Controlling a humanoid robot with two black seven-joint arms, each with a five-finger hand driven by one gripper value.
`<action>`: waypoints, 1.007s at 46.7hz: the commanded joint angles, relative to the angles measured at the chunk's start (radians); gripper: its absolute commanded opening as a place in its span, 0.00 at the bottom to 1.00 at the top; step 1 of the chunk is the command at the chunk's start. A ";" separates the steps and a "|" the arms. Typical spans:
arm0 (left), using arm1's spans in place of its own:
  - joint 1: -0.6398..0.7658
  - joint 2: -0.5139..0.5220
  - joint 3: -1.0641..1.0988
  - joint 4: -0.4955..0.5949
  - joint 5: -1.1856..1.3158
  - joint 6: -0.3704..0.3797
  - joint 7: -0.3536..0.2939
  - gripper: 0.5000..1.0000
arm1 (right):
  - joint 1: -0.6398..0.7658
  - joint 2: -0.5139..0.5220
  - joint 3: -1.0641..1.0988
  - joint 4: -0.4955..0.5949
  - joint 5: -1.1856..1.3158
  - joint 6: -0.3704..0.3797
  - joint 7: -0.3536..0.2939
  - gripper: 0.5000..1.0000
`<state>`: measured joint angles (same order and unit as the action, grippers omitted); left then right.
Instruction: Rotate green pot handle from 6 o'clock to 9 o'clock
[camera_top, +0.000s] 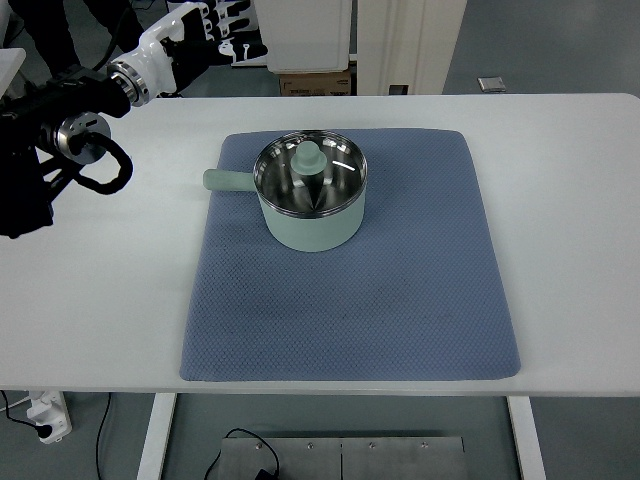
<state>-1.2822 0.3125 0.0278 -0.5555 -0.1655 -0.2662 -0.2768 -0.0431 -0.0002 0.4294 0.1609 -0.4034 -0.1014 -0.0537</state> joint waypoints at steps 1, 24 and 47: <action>0.024 -0.021 -0.002 0.031 -0.020 0.012 -0.001 1.00 | 0.000 0.000 0.000 0.000 0.000 0.000 0.000 1.00; 0.106 -0.058 0.000 0.094 -0.101 0.078 0.001 1.00 | 0.000 0.000 0.000 0.000 0.000 0.000 0.000 1.00; 0.173 -0.105 -0.017 0.200 -0.101 0.088 -0.004 1.00 | 0.000 0.000 0.000 0.000 0.000 0.000 0.000 1.00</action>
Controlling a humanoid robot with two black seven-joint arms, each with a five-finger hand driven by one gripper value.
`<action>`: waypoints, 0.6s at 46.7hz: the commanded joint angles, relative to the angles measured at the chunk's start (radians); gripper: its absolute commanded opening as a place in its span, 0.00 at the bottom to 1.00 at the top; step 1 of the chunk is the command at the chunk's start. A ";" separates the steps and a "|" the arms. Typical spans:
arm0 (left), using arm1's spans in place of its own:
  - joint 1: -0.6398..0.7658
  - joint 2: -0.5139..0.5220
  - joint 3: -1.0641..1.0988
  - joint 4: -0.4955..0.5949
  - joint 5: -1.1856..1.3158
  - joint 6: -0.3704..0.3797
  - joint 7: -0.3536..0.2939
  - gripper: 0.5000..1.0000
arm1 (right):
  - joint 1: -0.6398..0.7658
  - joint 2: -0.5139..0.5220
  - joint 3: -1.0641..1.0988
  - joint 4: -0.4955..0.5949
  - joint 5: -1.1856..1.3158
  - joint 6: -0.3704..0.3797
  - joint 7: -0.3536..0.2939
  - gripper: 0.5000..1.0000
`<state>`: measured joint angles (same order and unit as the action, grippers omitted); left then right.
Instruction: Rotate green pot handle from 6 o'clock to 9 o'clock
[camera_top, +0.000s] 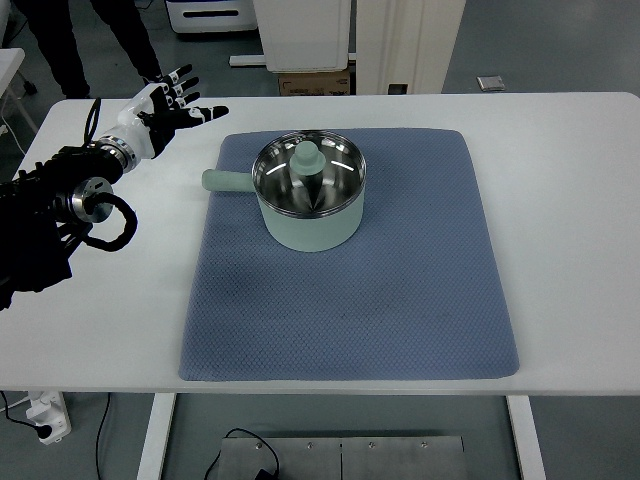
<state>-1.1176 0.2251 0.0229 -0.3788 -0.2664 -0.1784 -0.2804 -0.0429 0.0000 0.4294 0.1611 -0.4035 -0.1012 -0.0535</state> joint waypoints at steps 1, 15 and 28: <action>0.012 -0.021 -0.017 0.026 -0.001 0.000 0.000 1.00 | 0.000 0.000 0.000 0.000 0.000 0.000 0.000 1.00; 0.030 -0.030 -0.075 0.032 -0.001 0.010 -0.011 1.00 | 0.000 0.000 0.000 0.000 0.000 0.000 0.000 1.00; 0.036 -0.069 -0.109 0.032 0.003 0.008 -0.023 1.00 | 0.001 0.000 0.000 0.002 -0.002 0.000 0.000 1.00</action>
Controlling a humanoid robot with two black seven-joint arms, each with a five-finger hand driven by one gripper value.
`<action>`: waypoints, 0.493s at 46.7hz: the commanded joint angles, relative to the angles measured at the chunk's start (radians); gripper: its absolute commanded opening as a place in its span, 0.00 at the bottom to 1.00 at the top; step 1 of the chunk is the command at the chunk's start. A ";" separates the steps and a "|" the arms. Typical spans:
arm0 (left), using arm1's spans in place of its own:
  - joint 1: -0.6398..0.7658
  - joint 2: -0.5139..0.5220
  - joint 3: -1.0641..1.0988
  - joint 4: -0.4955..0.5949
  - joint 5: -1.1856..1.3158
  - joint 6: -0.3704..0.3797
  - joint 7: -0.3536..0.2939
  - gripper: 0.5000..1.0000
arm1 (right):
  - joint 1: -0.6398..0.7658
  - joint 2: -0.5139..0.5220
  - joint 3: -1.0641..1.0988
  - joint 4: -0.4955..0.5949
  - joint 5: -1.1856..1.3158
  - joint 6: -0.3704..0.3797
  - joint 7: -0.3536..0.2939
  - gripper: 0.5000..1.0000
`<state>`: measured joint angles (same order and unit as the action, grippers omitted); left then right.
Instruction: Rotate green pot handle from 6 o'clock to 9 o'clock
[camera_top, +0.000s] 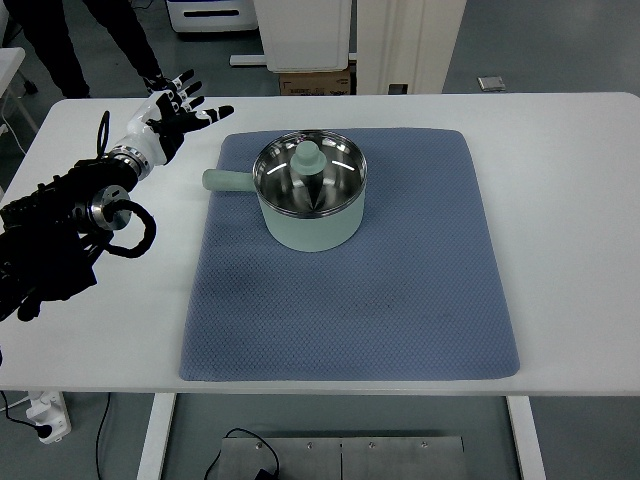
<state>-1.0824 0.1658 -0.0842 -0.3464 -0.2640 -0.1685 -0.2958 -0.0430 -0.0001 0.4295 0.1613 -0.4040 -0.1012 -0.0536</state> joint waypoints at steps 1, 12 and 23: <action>0.004 -0.011 -0.002 0.000 0.000 -0.002 -0.012 1.00 | 0.003 0.000 0.000 0.001 0.001 0.000 0.000 1.00; 0.015 -0.022 -0.002 -0.002 0.005 -0.003 -0.028 1.00 | 0.009 0.000 0.003 0.006 0.004 0.005 0.000 1.00; 0.021 -0.031 -0.002 -0.002 0.008 -0.002 -0.028 1.00 | 0.008 0.000 0.005 0.006 0.005 0.005 0.000 1.00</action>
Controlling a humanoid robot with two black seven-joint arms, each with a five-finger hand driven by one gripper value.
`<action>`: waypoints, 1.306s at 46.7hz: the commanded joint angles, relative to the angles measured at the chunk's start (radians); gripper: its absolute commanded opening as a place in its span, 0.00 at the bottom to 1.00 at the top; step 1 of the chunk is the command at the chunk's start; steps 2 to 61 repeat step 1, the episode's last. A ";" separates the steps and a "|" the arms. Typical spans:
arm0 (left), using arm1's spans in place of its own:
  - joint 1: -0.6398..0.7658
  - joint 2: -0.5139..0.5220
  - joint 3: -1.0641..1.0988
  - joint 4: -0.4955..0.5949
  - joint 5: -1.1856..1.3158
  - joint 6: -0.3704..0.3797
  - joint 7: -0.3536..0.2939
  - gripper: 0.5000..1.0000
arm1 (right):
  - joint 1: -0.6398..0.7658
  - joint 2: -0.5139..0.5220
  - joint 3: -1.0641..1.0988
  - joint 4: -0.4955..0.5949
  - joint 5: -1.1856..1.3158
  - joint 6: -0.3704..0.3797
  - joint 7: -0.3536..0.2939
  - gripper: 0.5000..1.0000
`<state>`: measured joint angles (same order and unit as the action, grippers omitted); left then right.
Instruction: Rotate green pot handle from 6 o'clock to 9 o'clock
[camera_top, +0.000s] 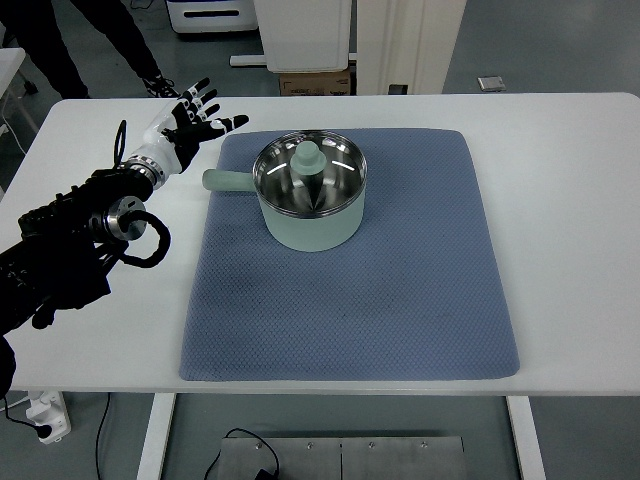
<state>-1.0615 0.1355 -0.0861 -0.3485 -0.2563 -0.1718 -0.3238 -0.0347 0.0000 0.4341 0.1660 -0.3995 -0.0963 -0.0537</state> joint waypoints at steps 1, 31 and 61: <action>0.000 -0.002 0.000 0.000 0.000 0.002 0.000 1.00 | -0.001 0.000 0.000 0.000 -0.001 0.000 0.000 1.00; 0.000 -0.002 0.000 0.000 0.000 0.002 0.000 1.00 | -0.001 0.000 0.000 0.000 -0.001 0.000 0.000 1.00; 0.000 -0.002 0.000 0.000 0.000 0.002 0.000 1.00 | -0.001 0.000 0.000 0.000 -0.001 0.000 0.000 1.00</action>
